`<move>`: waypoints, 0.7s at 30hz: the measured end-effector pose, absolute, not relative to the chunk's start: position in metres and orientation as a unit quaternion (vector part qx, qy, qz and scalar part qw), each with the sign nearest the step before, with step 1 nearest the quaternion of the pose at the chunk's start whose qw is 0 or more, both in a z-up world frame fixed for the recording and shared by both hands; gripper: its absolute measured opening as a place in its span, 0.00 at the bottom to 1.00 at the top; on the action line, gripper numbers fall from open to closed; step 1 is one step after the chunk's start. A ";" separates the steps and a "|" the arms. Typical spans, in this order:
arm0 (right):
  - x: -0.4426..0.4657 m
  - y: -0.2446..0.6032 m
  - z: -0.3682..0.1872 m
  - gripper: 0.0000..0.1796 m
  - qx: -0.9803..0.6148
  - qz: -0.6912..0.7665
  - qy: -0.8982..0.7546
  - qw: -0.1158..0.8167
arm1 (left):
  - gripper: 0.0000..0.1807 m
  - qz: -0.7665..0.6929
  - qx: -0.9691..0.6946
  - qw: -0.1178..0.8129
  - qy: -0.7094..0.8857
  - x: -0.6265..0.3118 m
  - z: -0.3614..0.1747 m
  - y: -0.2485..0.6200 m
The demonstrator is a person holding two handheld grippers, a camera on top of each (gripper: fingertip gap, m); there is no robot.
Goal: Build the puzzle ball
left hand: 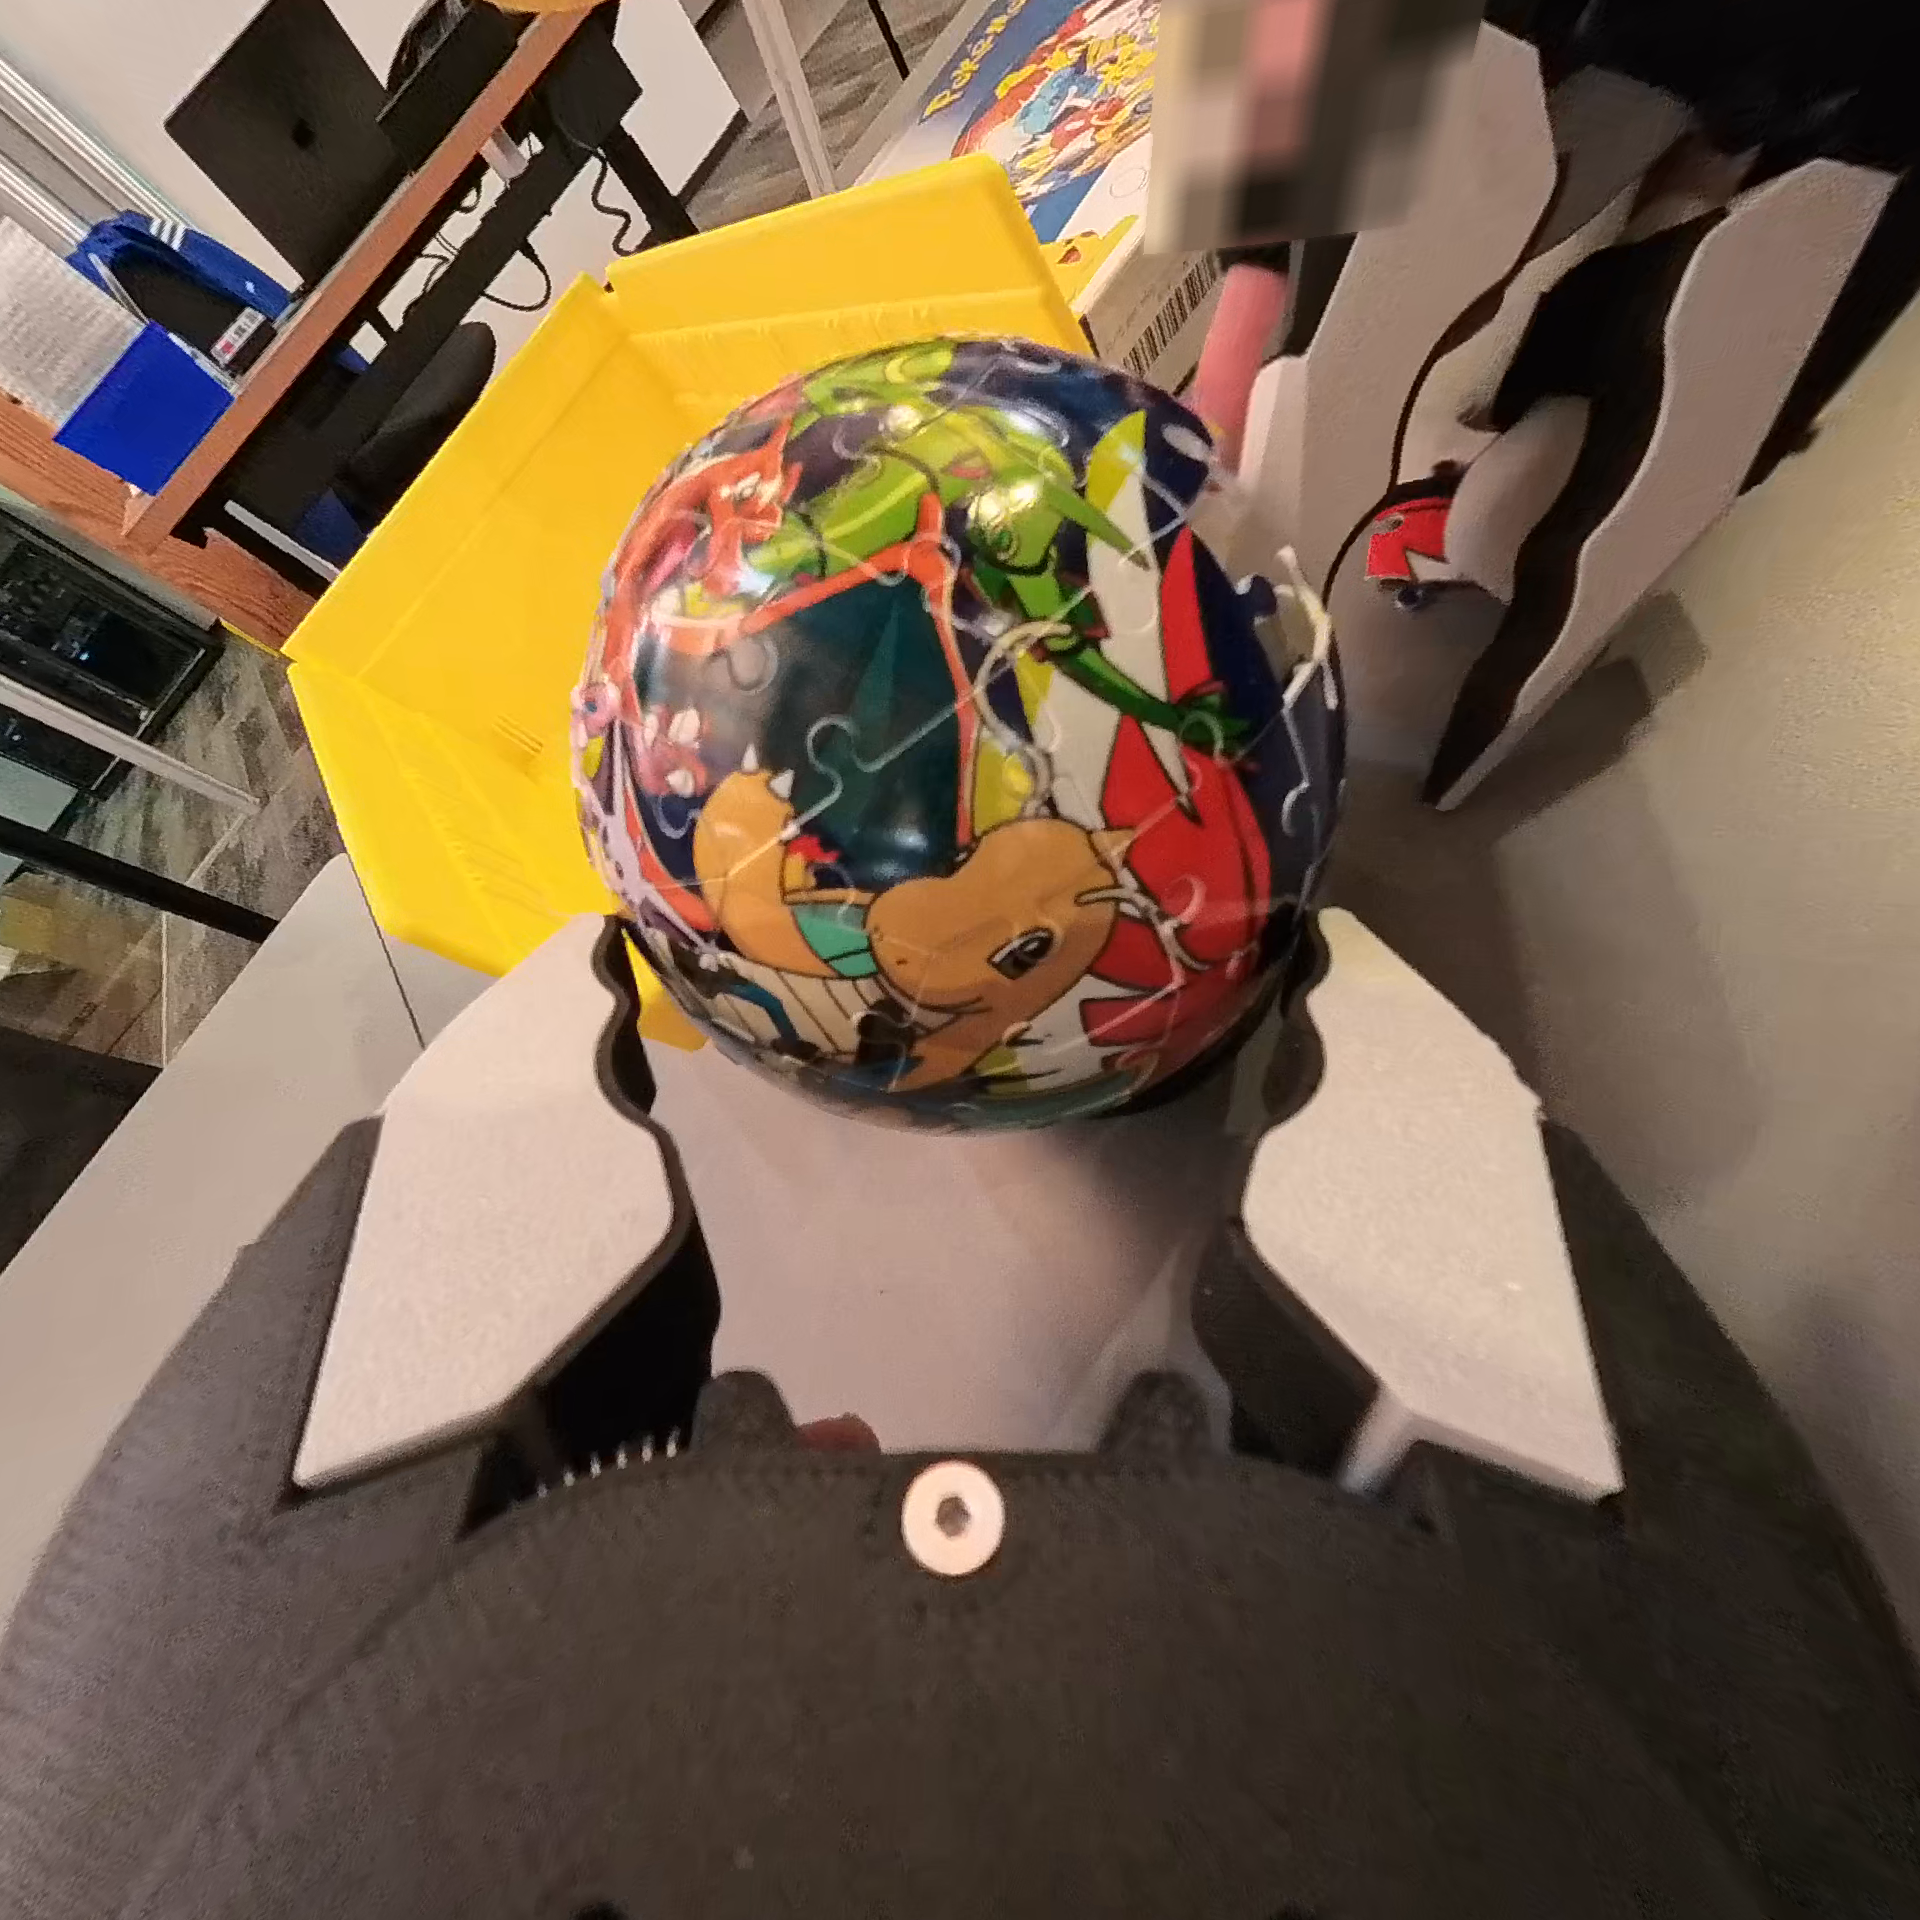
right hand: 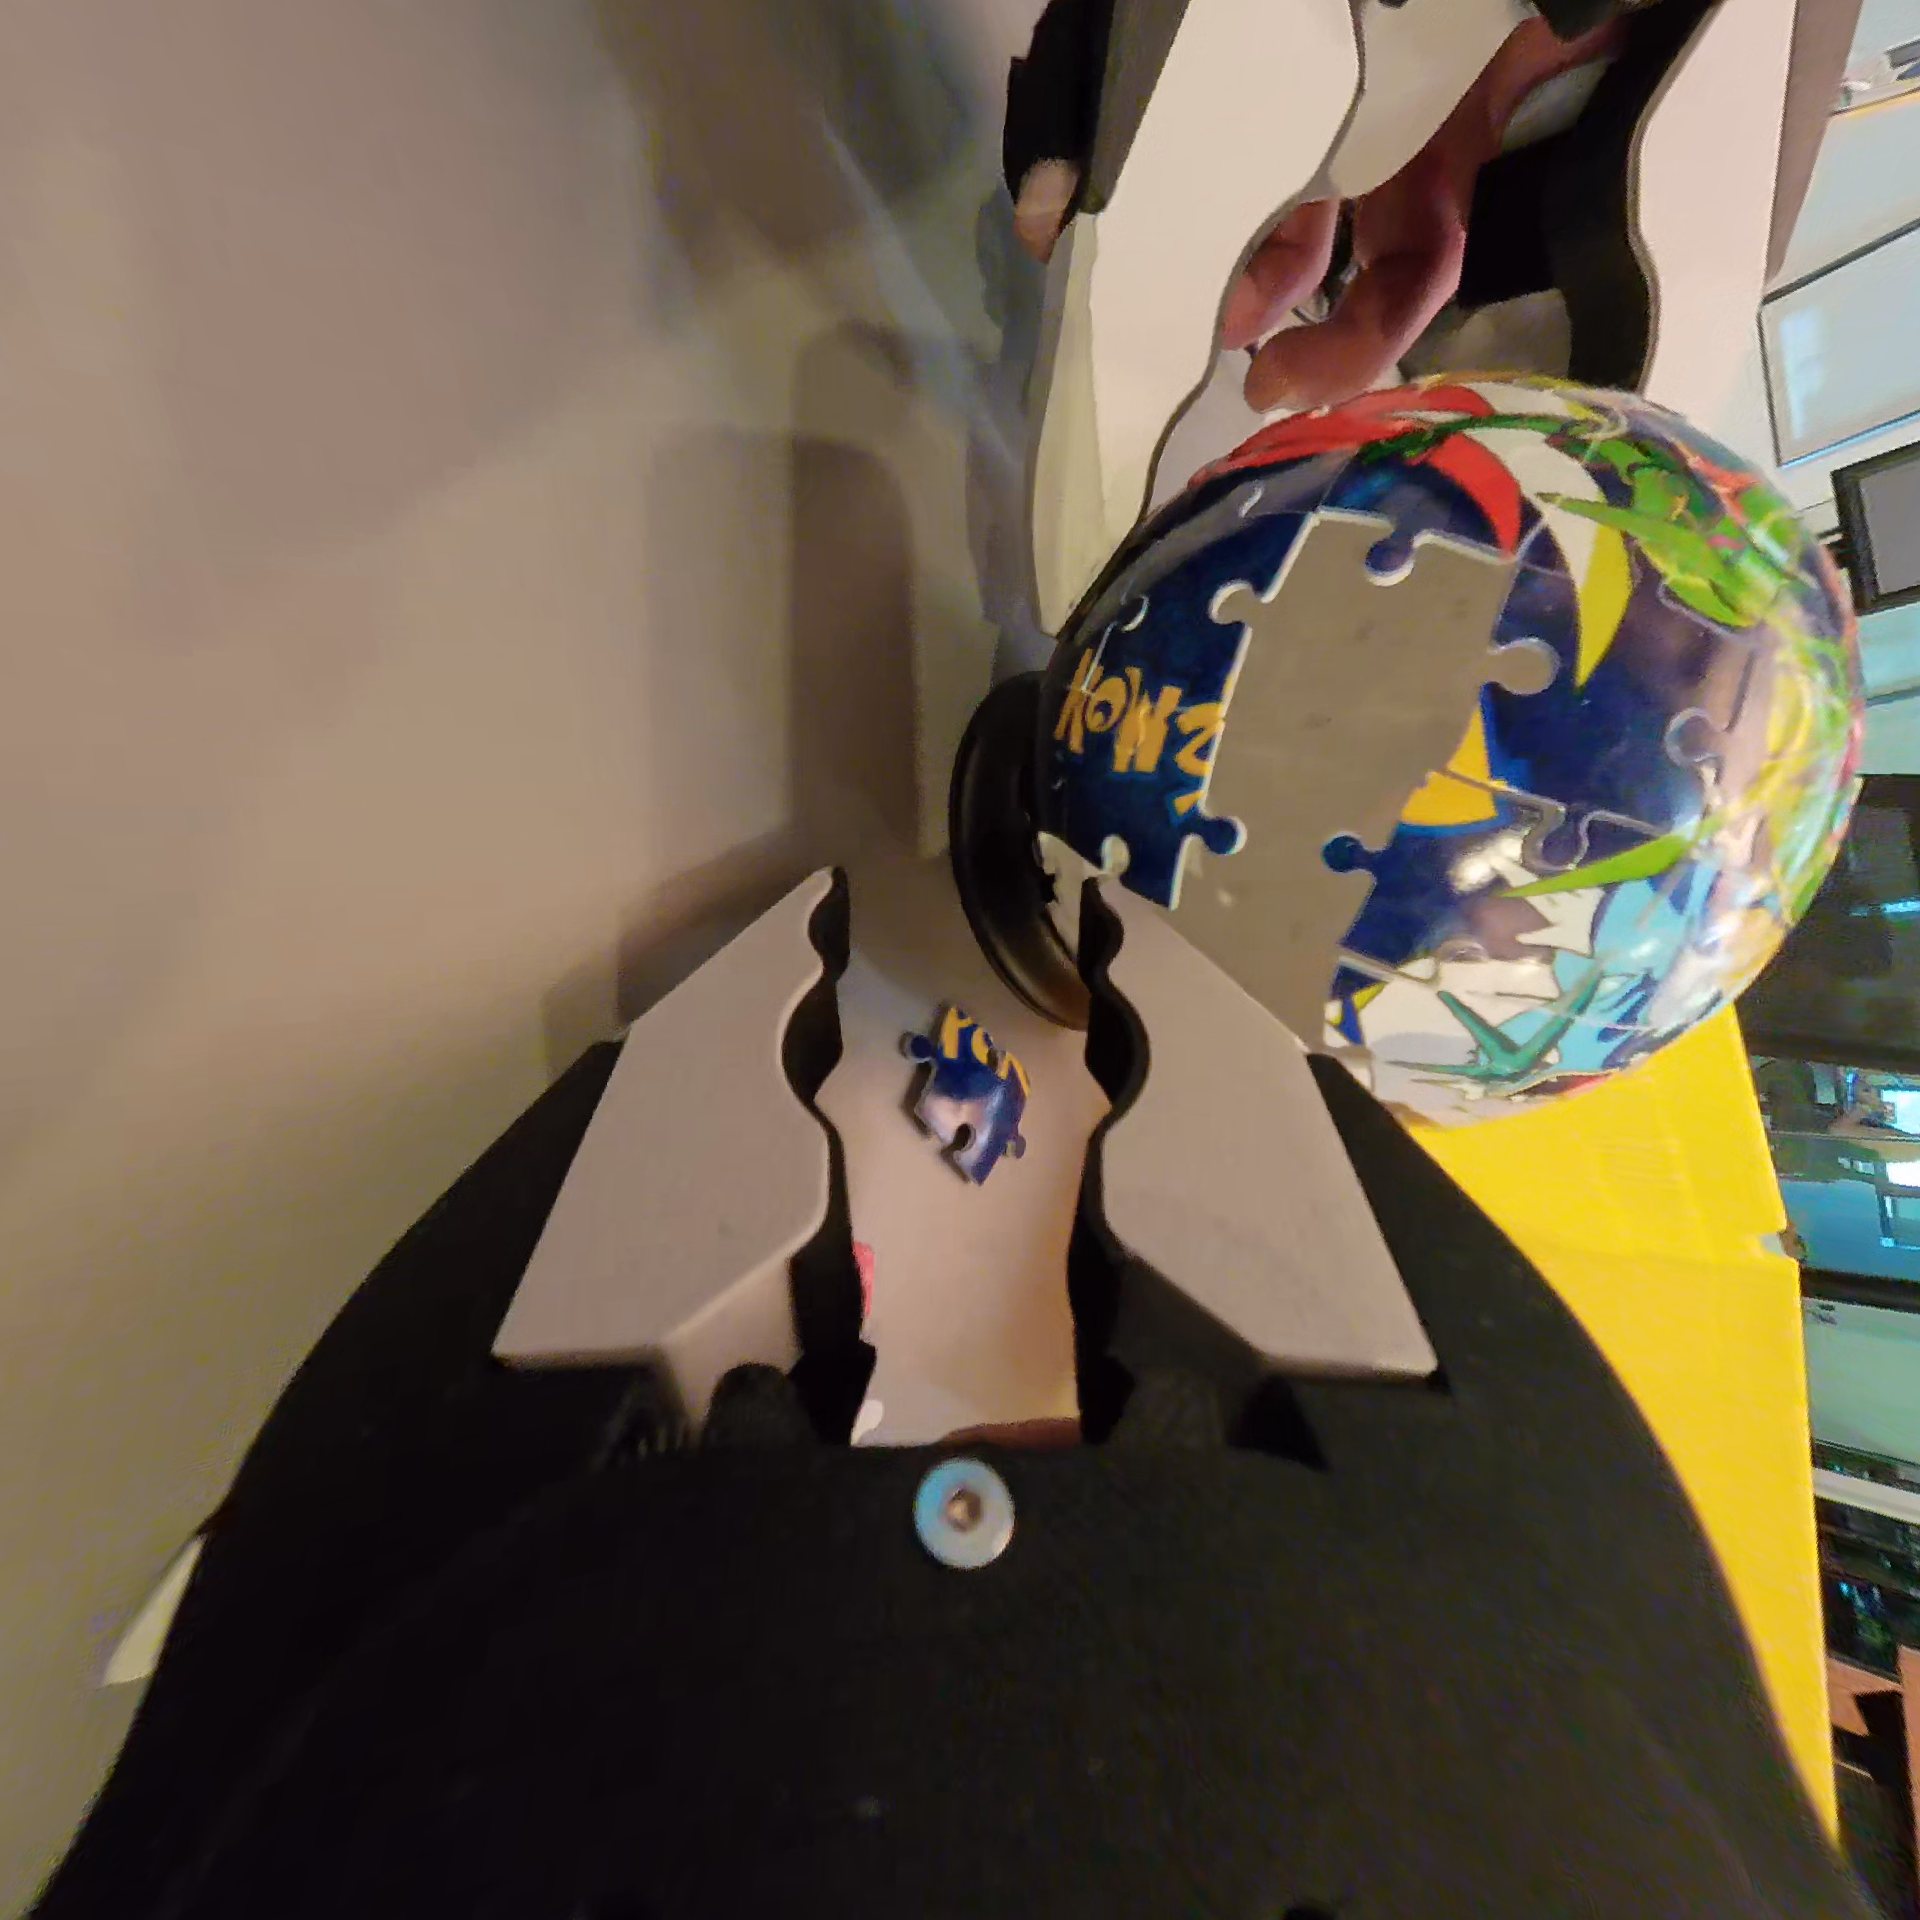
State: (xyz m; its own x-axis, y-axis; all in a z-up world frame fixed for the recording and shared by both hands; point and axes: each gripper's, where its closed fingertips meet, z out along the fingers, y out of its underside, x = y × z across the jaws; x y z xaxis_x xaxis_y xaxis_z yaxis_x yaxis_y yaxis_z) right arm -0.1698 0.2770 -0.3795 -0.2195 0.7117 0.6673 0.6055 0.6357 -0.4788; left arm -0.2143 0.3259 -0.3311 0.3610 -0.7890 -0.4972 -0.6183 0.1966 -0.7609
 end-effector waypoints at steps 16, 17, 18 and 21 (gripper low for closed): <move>-0.128 0.304 -0.358 0.40 -0.587 0.181 -0.658 0.436 | 0.67 -0.109 -0.635 0.532 0.549 -0.219 -0.329 0.326; -0.130 0.307 -0.362 0.42 -0.600 0.192 -0.653 0.421 | 0.66 -0.113 -0.636 0.533 0.547 -0.219 -0.330 0.327; -0.134 0.309 -0.364 0.42 -0.607 0.204 -0.649 0.410 | 0.66 -0.119 -0.636 0.531 0.547 -0.218 -0.331 0.327; -0.150 0.305 -0.368 0.44 -0.607 0.230 -0.654 0.388 | 0.64 -0.137 -0.639 0.525 0.545 -0.215 -0.335 0.326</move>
State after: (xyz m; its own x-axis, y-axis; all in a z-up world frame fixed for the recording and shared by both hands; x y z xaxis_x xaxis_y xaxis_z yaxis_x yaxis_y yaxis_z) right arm -0.1495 0.3048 -0.3680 0.0376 0.9728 0.2286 0.6152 0.1577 -0.7724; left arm -0.2150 0.3258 -0.3347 0.3687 -0.8402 -0.3977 -0.5524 0.1460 -0.8207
